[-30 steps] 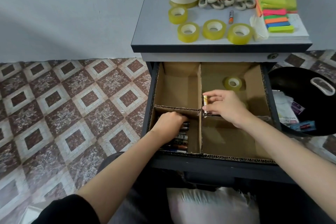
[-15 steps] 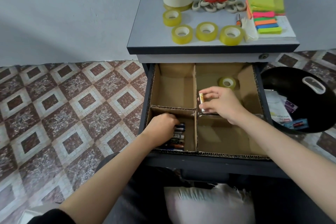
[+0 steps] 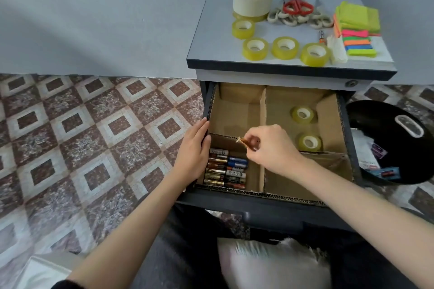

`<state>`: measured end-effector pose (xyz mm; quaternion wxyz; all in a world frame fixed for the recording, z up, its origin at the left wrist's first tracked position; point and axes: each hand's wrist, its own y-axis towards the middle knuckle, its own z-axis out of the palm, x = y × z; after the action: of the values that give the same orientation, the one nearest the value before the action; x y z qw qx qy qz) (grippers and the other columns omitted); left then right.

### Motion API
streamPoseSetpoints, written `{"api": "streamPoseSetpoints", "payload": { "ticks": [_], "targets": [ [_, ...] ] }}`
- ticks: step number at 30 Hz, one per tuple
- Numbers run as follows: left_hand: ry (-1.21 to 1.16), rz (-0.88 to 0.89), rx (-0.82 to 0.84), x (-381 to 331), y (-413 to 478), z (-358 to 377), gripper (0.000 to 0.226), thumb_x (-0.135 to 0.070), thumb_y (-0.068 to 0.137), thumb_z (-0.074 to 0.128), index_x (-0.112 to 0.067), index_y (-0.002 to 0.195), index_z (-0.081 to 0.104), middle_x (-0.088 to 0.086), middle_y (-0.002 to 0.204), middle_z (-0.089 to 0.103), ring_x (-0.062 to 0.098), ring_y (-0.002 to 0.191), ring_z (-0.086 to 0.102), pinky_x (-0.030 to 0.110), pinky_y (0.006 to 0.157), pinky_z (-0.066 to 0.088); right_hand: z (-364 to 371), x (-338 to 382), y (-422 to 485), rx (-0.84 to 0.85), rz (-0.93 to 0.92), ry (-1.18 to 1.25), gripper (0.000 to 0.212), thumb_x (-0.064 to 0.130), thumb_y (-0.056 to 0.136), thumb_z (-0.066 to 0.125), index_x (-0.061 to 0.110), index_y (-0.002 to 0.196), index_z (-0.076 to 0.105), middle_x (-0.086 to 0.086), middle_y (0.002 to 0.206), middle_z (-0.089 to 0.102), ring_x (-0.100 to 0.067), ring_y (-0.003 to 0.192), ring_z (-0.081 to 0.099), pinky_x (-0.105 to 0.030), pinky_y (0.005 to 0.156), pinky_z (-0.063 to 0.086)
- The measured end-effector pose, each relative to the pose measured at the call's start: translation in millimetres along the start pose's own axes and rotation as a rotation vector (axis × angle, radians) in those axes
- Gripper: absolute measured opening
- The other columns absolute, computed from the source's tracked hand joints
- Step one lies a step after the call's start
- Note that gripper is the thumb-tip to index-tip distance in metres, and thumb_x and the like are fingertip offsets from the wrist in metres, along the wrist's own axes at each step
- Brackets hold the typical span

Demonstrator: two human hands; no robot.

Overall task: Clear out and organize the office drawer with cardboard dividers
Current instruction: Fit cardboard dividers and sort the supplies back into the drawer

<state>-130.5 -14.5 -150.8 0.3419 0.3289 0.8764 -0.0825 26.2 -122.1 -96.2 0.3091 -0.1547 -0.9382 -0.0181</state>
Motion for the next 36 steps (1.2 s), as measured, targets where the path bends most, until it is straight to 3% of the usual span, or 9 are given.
{"api": "streamPoseSetpoints", "payload": {
  "ticks": [4, 7, 10, 13, 18, 25, 36],
  "targets": [
    [0.022, 0.010, -0.001, 0.0, 0.0, -0.2, 0.044, -0.023, 0.101, 0.035, -0.010, 0.144, 0.034, 0.002, 0.152, 0.030, 0.015, 0.141, 0.023, 0.017, 0.111, 0.010, 24.0, 8.0, 5.9, 0.166, -0.067, -0.479, 0.025, -0.002, 0.087, 0.046, 0.009, 0.102, 0.063, -0.006, 0.101, 0.064, -0.024, 0.089, 0.062, -0.031, 0.069, 0.047],
    [0.043, 0.009, -0.037, -1.2, 0.3, 0.5, 0.043, -0.025, 0.101, 0.036, -0.009, 0.141, 0.038, 0.003, 0.150, 0.034, 0.016, 0.141, 0.024, 0.016, 0.111, 0.009, 34.5, 20.6, 12.8, 0.242, -0.068, -0.635, 0.024, -0.007, 0.087, 0.048, 0.006, 0.101, 0.062, -0.010, 0.104, 0.064, -0.028, 0.097, 0.062, -0.032, 0.068, 0.042],
    [0.036, 0.007, -0.050, -0.6, 0.9, 1.9, 0.044, -0.027, 0.101, 0.037, -0.009, 0.141, 0.038, 0.003, 0.150, 0.034, 0.015, 0.141, 0.024, 0.014, 0.109, 0.008, 46.2, 26.7, 16.7, 0.257, -0.110, -0.707, 0.024, -0.002, 0.090, 0.050, 0.005, 0.111, 0.059, -0.011, 0.111, 0.063, -0.028, 0.104, 0.061, -0.033, 0.077, 0.047],
    [0.028, 0.011, -0.047, 0.1, 0.4, 1.6, 0.045, -0.027, 0.100, 0.037, -0.010, 0.142, 0.037, 0.002, 0.150, 0.033, 0.015, 0.141, 0.023, 0.012, 0.108, 0.007, 56.2, 21.4, 18.6, 0.292, -0.093, -0.715, 0.027, -0.003, 0.091, 0.047, 0.004, 0.115, 0.058, -0.012, 0.116, 0.061, -0.028, 0.108, 0.059, -0.034, 0.081, 0.047],
    [-0.002, 0.006, -0.036, 0.0, 0.2, 1.3, 0.045, -0.027, 0.101, 0.037, -0.009, 0.142, 0.037, 0.002, 0.150, 0.034, 0.015, 0.140, 0.025, 0.020, 0.112, 0.015, 59.1, 19.2, 20.7, 0.291, -0.067, -0.687, 0.028, -0.004, 0.092, 0.043, 0.004, 0.115, 0.059, -0.014, 0.115, 0.060, -0.030, 0.107, 0.059, -0.035, 0.080, 0.046],
    [-0.003, -0.004, -0.019, -2.2, -1.5, 0.1, 0.046, -0.028, 0.101, 0.036, -0.011, 0.144, 0.034, -0.001, 0.152, 0.031, 0.012, 0.140, 0.022, 0.016, 0.110, 0.014, 57.9, 18.8, 18.6, 0.304, -0.067, -0.670, 0.029, -0.004, 0.092, 0.043, 0.005, 0.113, 0.060, -0.015, 0.114, 0.059, -0.030, 0.106, 0.059, -0.036, 0.081, 0.046],
    [0.007, -0.016, -0.012, -1.9, -0.8, -1.7, 0.046, -0.028, 0.100, 0.039, -0.013, 0.143, 0.035, -0.003, 0.150, 0.033, 0.011, 0.139, 0.026, 0.014, 0.106, 0.016, 44.7, 20.9, 15.2, 0.247, 0.020, -0.498, 0.024, -0.009, 0.088, 0.045, 0.001, 0.097, 0.065, -0.014, 0.096, 0.066, -0.030, 0.089, 0.063, -0.032, 0.072, 0.048]
  ]
}}
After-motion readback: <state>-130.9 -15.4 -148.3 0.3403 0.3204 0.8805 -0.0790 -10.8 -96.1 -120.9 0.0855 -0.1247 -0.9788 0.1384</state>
